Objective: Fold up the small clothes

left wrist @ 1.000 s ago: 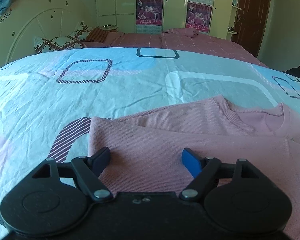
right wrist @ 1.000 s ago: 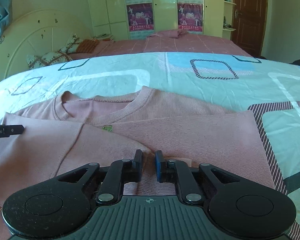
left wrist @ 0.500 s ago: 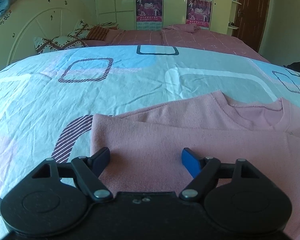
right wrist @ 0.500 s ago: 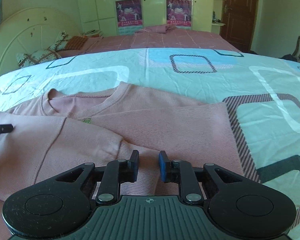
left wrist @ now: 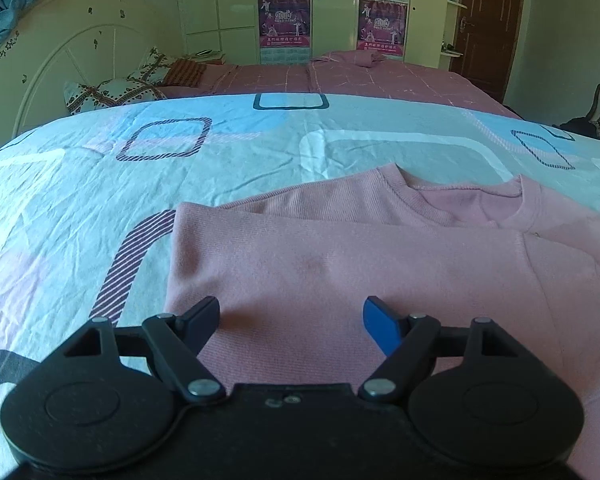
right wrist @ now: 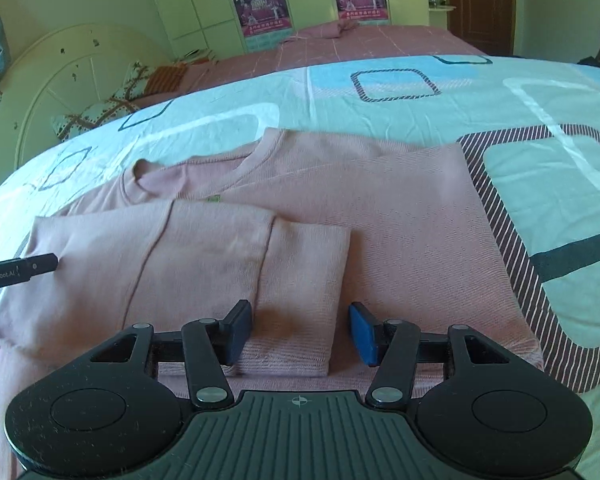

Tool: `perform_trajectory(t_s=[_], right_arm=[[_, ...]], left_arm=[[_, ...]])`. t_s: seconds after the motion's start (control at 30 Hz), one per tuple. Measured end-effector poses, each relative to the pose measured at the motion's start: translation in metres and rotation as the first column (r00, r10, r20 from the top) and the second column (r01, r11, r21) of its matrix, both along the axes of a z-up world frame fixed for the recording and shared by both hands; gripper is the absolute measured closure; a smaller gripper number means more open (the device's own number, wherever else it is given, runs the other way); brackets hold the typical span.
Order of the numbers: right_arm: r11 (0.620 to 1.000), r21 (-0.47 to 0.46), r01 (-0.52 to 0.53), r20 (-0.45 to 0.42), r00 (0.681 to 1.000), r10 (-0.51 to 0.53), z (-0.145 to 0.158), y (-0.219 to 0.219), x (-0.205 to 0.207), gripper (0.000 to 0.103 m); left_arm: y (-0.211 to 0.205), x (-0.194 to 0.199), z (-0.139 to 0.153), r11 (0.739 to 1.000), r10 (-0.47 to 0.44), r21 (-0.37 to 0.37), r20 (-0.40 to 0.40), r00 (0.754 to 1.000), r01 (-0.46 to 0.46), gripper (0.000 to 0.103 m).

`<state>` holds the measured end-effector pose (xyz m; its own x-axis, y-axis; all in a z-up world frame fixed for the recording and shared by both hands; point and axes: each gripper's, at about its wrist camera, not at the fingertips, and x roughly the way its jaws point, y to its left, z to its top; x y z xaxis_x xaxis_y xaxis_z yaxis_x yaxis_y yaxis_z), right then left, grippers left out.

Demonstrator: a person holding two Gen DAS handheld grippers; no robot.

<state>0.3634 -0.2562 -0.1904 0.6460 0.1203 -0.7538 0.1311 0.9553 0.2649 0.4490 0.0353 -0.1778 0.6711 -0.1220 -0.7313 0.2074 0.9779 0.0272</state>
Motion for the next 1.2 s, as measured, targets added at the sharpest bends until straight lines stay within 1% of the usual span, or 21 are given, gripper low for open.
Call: perform_trajectory(t_s=[0.03,0.07,0.1,0.13,0.17,0.2,0.27,0.37,0.47,0.53,0.6,0.63,0.67,0.7,0.77,0.9,1.03,1.2], right_arm=[[1.000,-0.001,-0.006,-0.001,1.000,0.006,0.001,0.001,-0.001,0.061],[1.000,0.010,-0.016,-0.004,1.000,0.016,0.001,0.003,-0.002,0.070],[1.000,0.015,-0.019,-0.005,1.000,0.019,0.002,0.004,-0.003,0.083],[1.000,-0.003,-0.024,-0.002,1.000,0.024,0.004,0.006,-0.004,0.088],[0.999,-0.024,-0.035,0.000,0.999,0.035,0.004,0.008,-0.005,0.090],[0.998,-0.032,-0.045,0.001,0.999,0.045,0.004,0.010,-0.006,0.098],[0.998,-0.037,-0.054,0.016,0.998,0.054,0.006,0.010,-0.011,0.099],[0.995,-0.079,-0.063,0.056,0.996,0.068,0.014,0.009,-0.021,0.100],[0.990,-0.128,-0.060,0.044,0.997,0.066,0.010,0.008,-0.027,0.102],[0.994,-0.095,-0.045,0.064,0.997,0.051,0.015,0.004,-0.032,0.102],[0.991,-0.120,-0.051,0.087,0.994,0.061,0.020,0.007,-0.035,0.102],[0.988,-0.146,-0.055,0.076,0.995,0.067,0.016,0.009,-0.033,0.102],[0.986,-0.158,-0.056,0.045,0.997,0.063,0.009,0.008,-0.028,0.102],[0.986,-0.155,-0.056,0.013,0.998,0.059,0.002,0.007,-0.023,0.102],[0.985,-0.160,-0.058,-0.001,0.998,0.058,-0.003,0.005,-0.021,0.102],[0.986,-0.167,-0.013,0.065,0.998,0.024,0.011,-0.004,-0.032,0.101],[0.989,-0.136,-0.052,0.102,0.993,0.066,0.024,0.000,-0.036,0.101],[0.989,-0.097,-0.115,0.102,0.987,0.125,0.023,0.022,-0.029,0.100]], left_arm=[[0.000,-0.005,0.000,1.000,-0.005,-0.001,0.000,1.000,0.005,0.026],[0.000,-0.010,0.001,1.000,-0.010,-0.007,-0.001,1.000,0.010,0.026],[0.000,-0.016,0.001,1.000,-0.017,-0.013,-0.002,1.000,0.017,0.026],[0.000,-0.022,0.001,1.000,-0.021,-0.016,-0.003,1.000,0.021,0.026],[0.001,-0.027,0.000,1.000,-0.023,-0.020,-0.005,1.000,0.023,0.026],[0.001,-0.033,-0.001,0.999,-0.029,-0.025,-0.011,1.000,0.028,0.026],[0.002,-0.041,-0.004,0.999,-0.033,-0.027,-0.017,0.999,0.032,0.025],[0.004,-0.048,-0.009,0.999,-0.025,-0.025,-0.015,1.000,0.025,0.024],[0.008,-0.051,-0.006,0.999,0.002,-0.049,-0.026,1.000,-0.003,0.024],[0.007,-0.054,-0.004,0.999,0.000,-0.052,-0.026,1.000,-0.001,0.024],[0.006,-0.057,-0.006,0.999,-0.008,-0.041,-0.023,1.000,0.007,0.024],[0.005,-0.057,-0.009,0.999,-0.007,-0.036,-0.021,1.000,0.006,0.023],[0.005,-0.057,-0.011,0.999,-0.003,-0.035,-0.019,1.000,0.002,0.022],[0.004,-0.058,-0.011,0.999,0.005,-0.035,-0.018,1.000,-0.005,0.022],[0.003,-0.058,-0.009,1.000,0.010,-0.028,-0.021,1.000,-0.010,0.022],[0.003,-0.063,-0.004,0.999,0.017,-0.027,-0.022,1.000,-0.017,0.022],[-0.002,-0.071,-0.002,1.000,0.022,-0.020,-0.020,1.000,-0.022,0.022],[-0.015,-0.077,0.000,1.000,0.027,0.003,-0.023,0.999,-0.027,0.022]])
